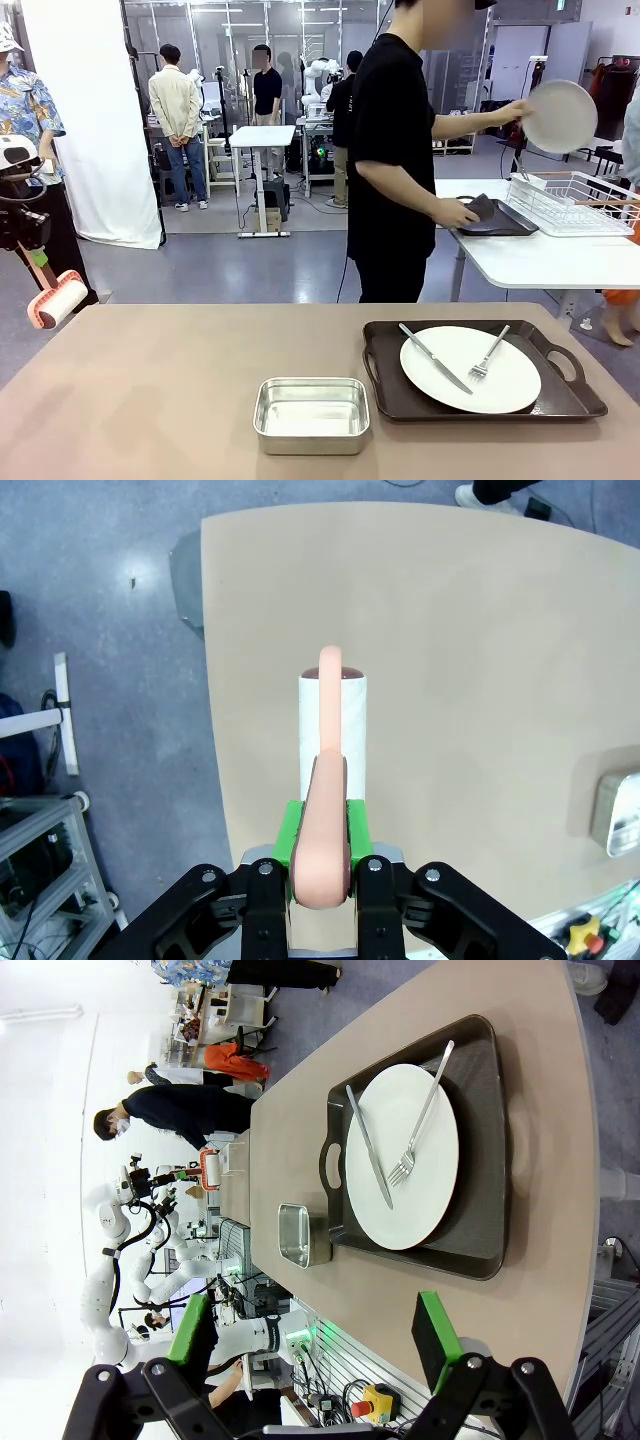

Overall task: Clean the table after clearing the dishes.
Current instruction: Place the Lint Roller back on top of the Airtight Container.

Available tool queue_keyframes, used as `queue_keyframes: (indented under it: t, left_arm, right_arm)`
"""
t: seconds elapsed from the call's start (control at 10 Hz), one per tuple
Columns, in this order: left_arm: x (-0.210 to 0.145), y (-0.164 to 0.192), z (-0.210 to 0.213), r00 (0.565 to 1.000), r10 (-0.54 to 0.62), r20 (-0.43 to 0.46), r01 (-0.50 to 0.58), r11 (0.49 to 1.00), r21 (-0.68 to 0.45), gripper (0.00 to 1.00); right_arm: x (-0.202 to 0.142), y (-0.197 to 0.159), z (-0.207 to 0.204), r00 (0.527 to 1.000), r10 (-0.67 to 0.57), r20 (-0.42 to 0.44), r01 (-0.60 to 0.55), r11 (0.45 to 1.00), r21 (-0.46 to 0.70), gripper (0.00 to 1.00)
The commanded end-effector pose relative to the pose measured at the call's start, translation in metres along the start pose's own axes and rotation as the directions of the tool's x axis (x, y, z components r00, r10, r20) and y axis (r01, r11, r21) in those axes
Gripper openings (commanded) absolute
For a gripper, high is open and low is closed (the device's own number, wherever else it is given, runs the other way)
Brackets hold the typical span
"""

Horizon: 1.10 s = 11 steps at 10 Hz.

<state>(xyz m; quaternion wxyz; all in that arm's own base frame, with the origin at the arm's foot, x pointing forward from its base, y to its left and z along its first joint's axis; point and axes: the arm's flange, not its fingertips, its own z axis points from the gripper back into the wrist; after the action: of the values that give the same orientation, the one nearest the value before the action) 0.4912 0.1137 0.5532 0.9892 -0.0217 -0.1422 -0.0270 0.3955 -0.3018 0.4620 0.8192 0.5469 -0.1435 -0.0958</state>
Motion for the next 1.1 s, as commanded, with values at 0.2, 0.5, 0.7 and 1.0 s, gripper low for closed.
queue_keyframes:
  t: [0.2, 0.5, 0.7, 1.0]
  left_arm:
    - [-0.001, 0.001, 0.001, 1.000, 0.002, 0.014, -0.002, 1.000, 0.004, 0.21]
    - [0.009, -0.029, 0.020, 0.985, -0.172, 0.034, 0.171, 0.985, 0.009, 0.21]
    - [0.011, -0.106, 0.051, 0.887, -0.456, 0.066, 0.460, 0.887, -0.046, 0.21]
    - [-0.016, -0.212, 0.070, 0.635, -0.769, 0.079, 0.772, 0.629, -0.092, 0.21]
  right_arm:
    - [-0.001, 0.004, -0.001, 1.000, -0.008, 0.004, 0.008, 1.000, -0.001, 1.00]
    - [-0.001, 0.004, -0.001, 1.000, -0.008, 0.004, 0.008, 1.000, -0.001, 1.00]
    - [-0.001, 0.004, -0.001, 1.000, -0.008, 0.004, 0.008, 1.000, -0.001, 1.00]
    - [-0.001, 0.004, -0.001, 1.000, -0.008, 0.004, 0.008, 1.000, -0.001, 1.00]
